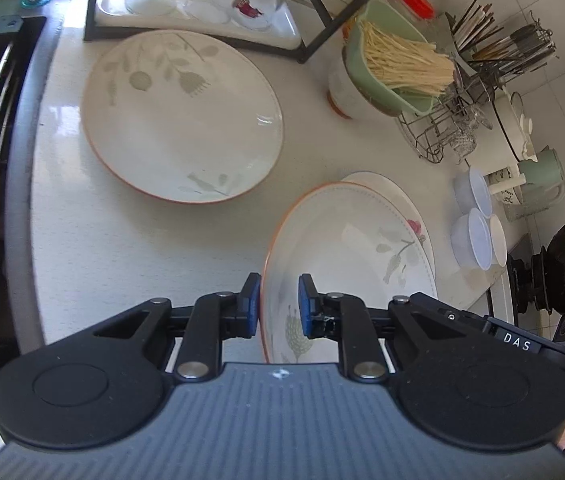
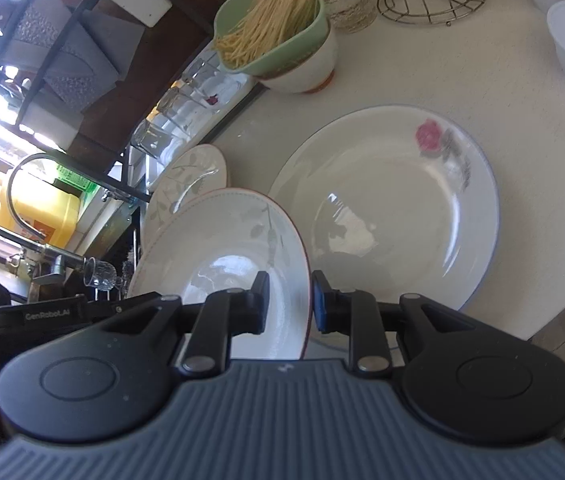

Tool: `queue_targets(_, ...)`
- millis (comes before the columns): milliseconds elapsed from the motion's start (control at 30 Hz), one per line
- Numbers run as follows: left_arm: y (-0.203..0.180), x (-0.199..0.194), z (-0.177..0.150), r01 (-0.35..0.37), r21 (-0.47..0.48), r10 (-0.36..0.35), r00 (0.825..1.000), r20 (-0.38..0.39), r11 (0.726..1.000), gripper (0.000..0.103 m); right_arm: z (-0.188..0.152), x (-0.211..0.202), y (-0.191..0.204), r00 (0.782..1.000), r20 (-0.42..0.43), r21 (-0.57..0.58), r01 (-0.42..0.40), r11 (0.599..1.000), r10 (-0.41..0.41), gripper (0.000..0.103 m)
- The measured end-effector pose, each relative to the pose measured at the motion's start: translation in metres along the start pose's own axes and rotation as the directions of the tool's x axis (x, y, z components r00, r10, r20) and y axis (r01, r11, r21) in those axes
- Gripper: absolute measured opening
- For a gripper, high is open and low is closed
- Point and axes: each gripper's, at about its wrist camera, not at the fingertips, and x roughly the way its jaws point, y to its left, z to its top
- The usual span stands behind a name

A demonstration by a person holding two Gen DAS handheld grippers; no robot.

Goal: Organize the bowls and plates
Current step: 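Lift the leaf-pattern plate and carry it over the pink-rose plate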

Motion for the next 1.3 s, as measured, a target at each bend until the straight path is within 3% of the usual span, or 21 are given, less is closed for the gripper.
queue_targets(433, -0.038, 0.046, 0.011, -0.026, -0.054, 0.026, 1.0, -0.006, 0.998, 0.021, 0.049, 0.014, -0.048, 0.993, -0.112, -0.032, 0.019, 0.999, -0.022, 0.025)
queue_targets(867, -0.058, 0.067, 0.018, -0.118, -0.056, 0.116, 0.993, -0.024, 0.991, 0.022, 0.062, 0.04, -0.068, 0.979, -0.198, -0.076, 0.035, 0.997, -0.049, 0.025)
queue_targets(1300, -0.073, 0.08, 0.03, -0.19, -0.013, 0.189, 0.981, -0.046, 0.982, 0.023, 0.061, 0.044, -0.06, 0.979, -0.178, -0.184, 0.07, 0.98, -0.103, 0.025)
